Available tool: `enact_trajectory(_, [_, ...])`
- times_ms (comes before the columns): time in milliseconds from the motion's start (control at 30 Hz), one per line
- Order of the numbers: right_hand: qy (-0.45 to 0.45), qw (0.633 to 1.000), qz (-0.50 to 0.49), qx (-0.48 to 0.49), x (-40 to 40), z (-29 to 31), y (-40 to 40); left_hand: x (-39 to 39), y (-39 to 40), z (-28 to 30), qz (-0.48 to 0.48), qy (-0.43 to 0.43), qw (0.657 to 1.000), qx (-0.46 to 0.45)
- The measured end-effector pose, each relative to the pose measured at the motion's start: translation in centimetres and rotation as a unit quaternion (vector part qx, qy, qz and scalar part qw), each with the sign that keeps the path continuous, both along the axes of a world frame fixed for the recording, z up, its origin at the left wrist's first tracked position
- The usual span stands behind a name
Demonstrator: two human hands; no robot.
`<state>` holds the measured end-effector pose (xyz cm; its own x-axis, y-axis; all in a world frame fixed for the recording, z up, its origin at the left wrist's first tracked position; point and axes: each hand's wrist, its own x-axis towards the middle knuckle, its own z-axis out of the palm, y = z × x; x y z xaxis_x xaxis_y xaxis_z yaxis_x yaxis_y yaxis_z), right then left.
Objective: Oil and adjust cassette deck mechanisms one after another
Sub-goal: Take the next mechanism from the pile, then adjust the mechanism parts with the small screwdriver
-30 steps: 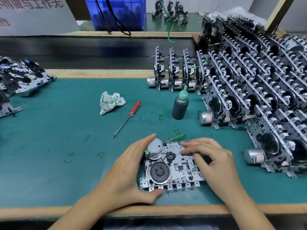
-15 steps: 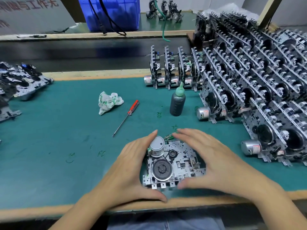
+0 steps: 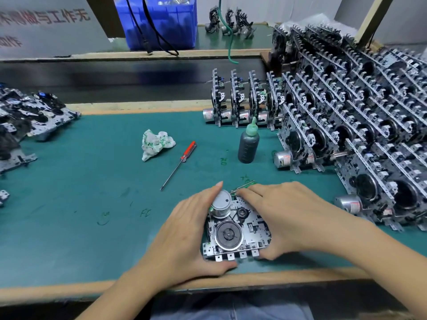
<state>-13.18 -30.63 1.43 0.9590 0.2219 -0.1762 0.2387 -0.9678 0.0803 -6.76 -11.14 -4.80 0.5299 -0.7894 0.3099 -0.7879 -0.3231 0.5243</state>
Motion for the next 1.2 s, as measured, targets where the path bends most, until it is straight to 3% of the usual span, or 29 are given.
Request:
enact_trajectory(67, [-0.015,1.0,-0.007,0.015,0.1,0.4,-0.8,0.3,0.1,0.0,0.014,0.048,0.998,-0.044])
enact_trajectory(167, [-0.005,0.984,-0.054,0.168,0.2,1.7,-1.9,0.9,0.0,0.6,0.008,0.255,0.952,-0.169])
enact_trajectory(200, [0.015,0.956,-0.07,0.283,0.4,2.2,-1.7,1.1,-0.2,1.4,-0.009,0.337,0.916,-0.216])
enact_trajectory(267, [0.115,0.843,-0.06,0.522,1.1,2.8,-0.9,2.1,-1.1,2.9,-0.067,0.481,0.832,-0.268])
enact_trajectory(367, [0.213,0.681,-0.02,0.701,2.6,2.8,1.4,2.7,-2.9,5.7,-0.139,0.592,0.748,-0.267])
enact_trajectory(433, [0.206,0.621,-0.006,0.756,3.3,2.0,2.5,4.3,-3.4,6.3,-0.13,0.665,0.688,-0.259])
enact_trajectory(500, [0.204,0.608,-0.037,0.766,3.6,1.0,2.6,5.7,-4.3,5.5,-0.17,0.687,0.652,-0.272])
enact_trajectory(533, [0.205,0.612,-0.045,0.762,3.6,0.5,2.5,5.7,-4.4,5.0,-0.205,0.701,0.619,-0.287])
enact_trajectory(567, [0.202,0.615,-0.052,0.76,3.6,0.3,2.4,5.7,-4.3,4.4,-0.246,0.724,0.565,-0.309])
enact_trajectory(633, [0.149,0.656,-0.068,0.737,3.7,0.0,2.6,5.5,-4.0,3.9,-0.295,0.75,0.472,-0.358])
enact_trajectory(667, [0.097,0.686,-0.081,0.717,3.9,-0.2,2.5,5.8,-3.9,3.4,-0.311,0.754,0.444,-0.371])
enact_trajectory(700, [0.037,0.708,-0.096,0.699,4.1,-0.3,2.2,6.3,-3.8,2.9,-0.325,0.748,0.44,-0.376])
enact_trajectory(800, [-0.138,0.728,-0.158,0.652,4.7,-1.0,0.7,7.7,-2.9,2.3,-0.338,0.732,0.454,-0.378])
enact_trajectory(867, [-0.199,0.787,-0.159,0.562,4.9,-1.5,-0.2,8.5,-2.4,2.1,-0.312,0.73,0.463,-0.393])
enact_trajectory(933, [-0.153,0.896,-0.089,0.407,5.1,-2.3,-0.4,9.1,-2.2,1.8,-0.28,0.731,0.465,-0.412])
enact_trajectory(1000, [-0.075,0.967,-0.013,0.242,5.1,-3.7,0.2,9.3,-2.3,1.8,-0.235,0.73,0.48,-0.427])
enact_trajectory(1033, [-0.058,0.979,0.002,0.196,5.2,-4.3,0.5,9.4,-2.5,1.7,-0.212,0.728,0.494,-0.426])
enact_trajectory(1100, [-0.036,0.981,0.005,0.192,5.2,-4.5,0.3,9.2,-3.0,1.2,-0.155,0.728,0.531,-0.406])
enact_trajectory(1167, [0.045,0.953,-0.015,0.298,5.1,-3.9,-0.7,8.9,-3.7,0.5,-0.117,0.744,0.534,-0.385])
enact_trajectory(1200, [0.108,0.917,-0.032,0.384,4.9,-3.5,-1.4,8.8,-4.0,0.3,-0.105,0.753,0.529,-0.377])
